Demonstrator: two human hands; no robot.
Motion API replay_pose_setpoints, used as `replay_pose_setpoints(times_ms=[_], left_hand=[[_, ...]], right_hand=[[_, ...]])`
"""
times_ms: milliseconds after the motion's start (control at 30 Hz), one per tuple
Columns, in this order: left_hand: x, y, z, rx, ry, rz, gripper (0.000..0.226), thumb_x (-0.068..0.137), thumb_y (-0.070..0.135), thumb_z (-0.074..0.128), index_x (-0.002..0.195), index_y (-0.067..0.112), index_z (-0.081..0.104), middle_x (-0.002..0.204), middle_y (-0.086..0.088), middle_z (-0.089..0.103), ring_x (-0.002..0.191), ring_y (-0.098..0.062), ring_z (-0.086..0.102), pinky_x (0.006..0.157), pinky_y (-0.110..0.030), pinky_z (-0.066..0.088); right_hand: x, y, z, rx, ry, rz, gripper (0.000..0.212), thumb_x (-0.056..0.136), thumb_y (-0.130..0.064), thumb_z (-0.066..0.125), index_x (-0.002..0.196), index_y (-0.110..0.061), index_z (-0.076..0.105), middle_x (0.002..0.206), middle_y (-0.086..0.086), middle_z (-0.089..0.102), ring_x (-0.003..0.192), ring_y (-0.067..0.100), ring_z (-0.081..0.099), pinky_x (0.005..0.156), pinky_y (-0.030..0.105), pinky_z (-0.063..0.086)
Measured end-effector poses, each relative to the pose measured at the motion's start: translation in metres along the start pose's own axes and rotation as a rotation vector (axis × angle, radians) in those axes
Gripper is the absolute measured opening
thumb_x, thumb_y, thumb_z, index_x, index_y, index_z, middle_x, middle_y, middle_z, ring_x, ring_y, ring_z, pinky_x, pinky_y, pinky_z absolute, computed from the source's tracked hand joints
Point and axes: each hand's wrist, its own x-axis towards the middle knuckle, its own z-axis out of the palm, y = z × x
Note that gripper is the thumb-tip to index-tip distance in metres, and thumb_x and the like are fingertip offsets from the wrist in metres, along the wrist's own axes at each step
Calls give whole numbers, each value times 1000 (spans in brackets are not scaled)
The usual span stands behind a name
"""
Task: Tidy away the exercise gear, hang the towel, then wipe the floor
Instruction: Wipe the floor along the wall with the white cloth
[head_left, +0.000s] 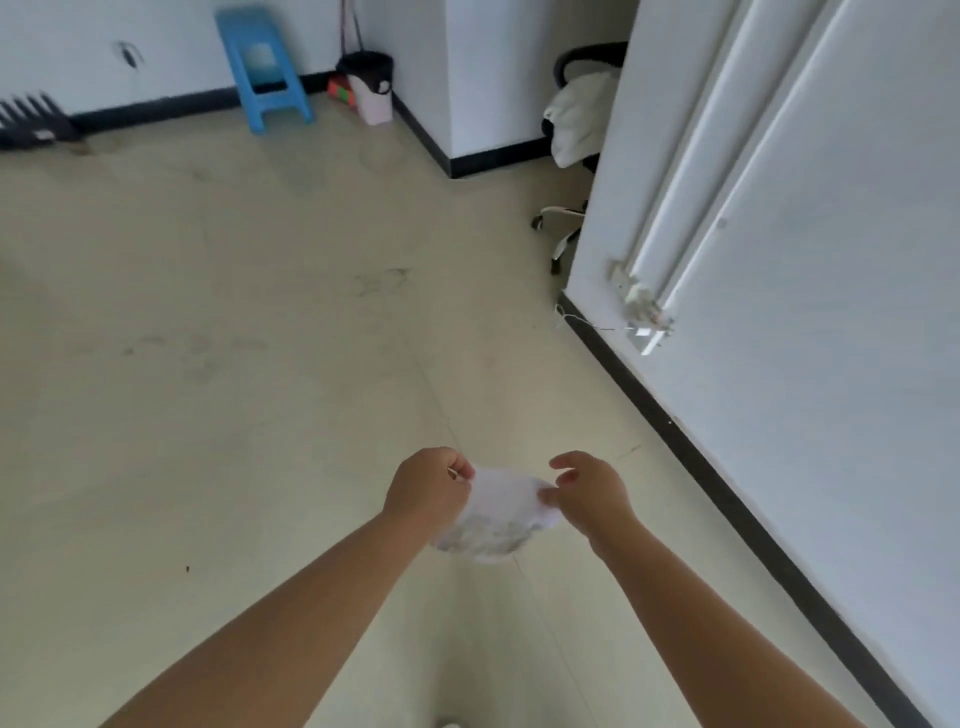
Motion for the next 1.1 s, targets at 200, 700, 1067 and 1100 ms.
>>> replay_pose_setpoints(times_ms=[200, 700, 1067, 1100], left_hand=[[44, -60, -122, 36, -31, -107, 36, 85, 2, 62, 120, 6, 63, 127, -11, 59, 118, -25, 56, 90, -24, 46], [327, -121, -404, 369, 127, -71, 22, 89, 7, 48, 69, 13, 56, 78, -6, 52, 80, -13, 40, 53, -18, 26], [540, -190, -650, 563, 185, 105, 32, 101, 26, 38, 109, 8, 64, 104, -1, 55, 112, -17, 53, 74, -22, 32], [561, -195, -675, 575, 161, 108, 32, 101, 26, 38, 105, 7, 63, 96, 0, 50, 110, -18, 55, 73, -21, 29]], right_hand=[[39, -127, 74, 119, -121, -31, 43, 75, 1, 73, 116, -1, 59, 71, 1, 54, 65, 16, 53, 65, 21, 45], [257, -456, 215, -743, -394, -532, 26, 87, -7, 54, 105, 4, 69, 113, 17, 67, 101, 24, 61, 52, 11, 27], [427, -734, 339, -895, -178, -952, 29, 95, -18, 46, 114, -12, 67, 116, 7, 64, 112, 23, 54, 94, 28, 40], [442, -759, 349, -879, -191, -940, 29, 95, -18, 47, 114, -11, 67, 114, 9, 64, 112, 23, 55, 93, 28, 40]])
